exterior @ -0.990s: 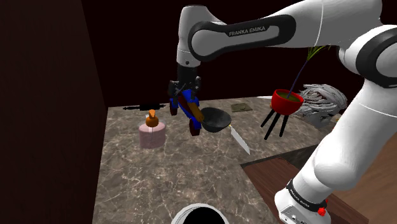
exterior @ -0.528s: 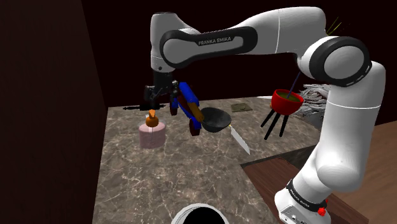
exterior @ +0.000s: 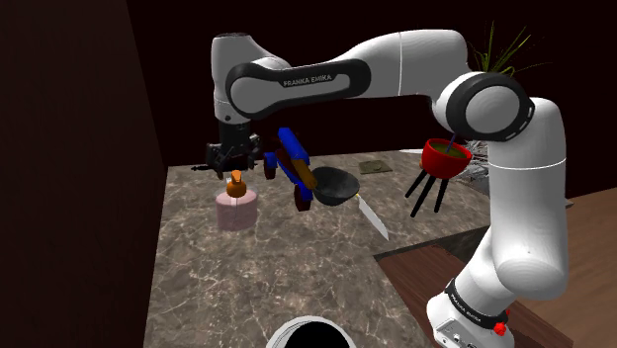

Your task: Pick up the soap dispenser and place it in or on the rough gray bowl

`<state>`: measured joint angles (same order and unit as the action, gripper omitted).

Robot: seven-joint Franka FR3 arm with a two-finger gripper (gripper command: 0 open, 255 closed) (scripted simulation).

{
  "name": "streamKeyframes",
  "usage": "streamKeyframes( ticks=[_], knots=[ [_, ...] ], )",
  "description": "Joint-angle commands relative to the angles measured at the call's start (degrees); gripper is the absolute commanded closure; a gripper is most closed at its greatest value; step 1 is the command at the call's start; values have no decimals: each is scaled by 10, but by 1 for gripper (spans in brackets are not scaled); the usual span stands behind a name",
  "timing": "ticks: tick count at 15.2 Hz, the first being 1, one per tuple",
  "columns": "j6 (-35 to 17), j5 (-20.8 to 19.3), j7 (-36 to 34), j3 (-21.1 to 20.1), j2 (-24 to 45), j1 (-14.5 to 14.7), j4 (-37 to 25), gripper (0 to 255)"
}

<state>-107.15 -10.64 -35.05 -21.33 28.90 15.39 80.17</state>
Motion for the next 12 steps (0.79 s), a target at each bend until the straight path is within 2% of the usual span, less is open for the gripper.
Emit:
streamKeyframes(
  ticks=[1,10,11,12],
  knots=[
    [-14,-2,-1,1,4,-1,11,0],
    [-25,-3,-2,2,6,-1,19,0],
    [-25,-3,-2,2,6,-1,19,255],
    [-25,-3,-2,2,6,-1,19,255]
  ],
)
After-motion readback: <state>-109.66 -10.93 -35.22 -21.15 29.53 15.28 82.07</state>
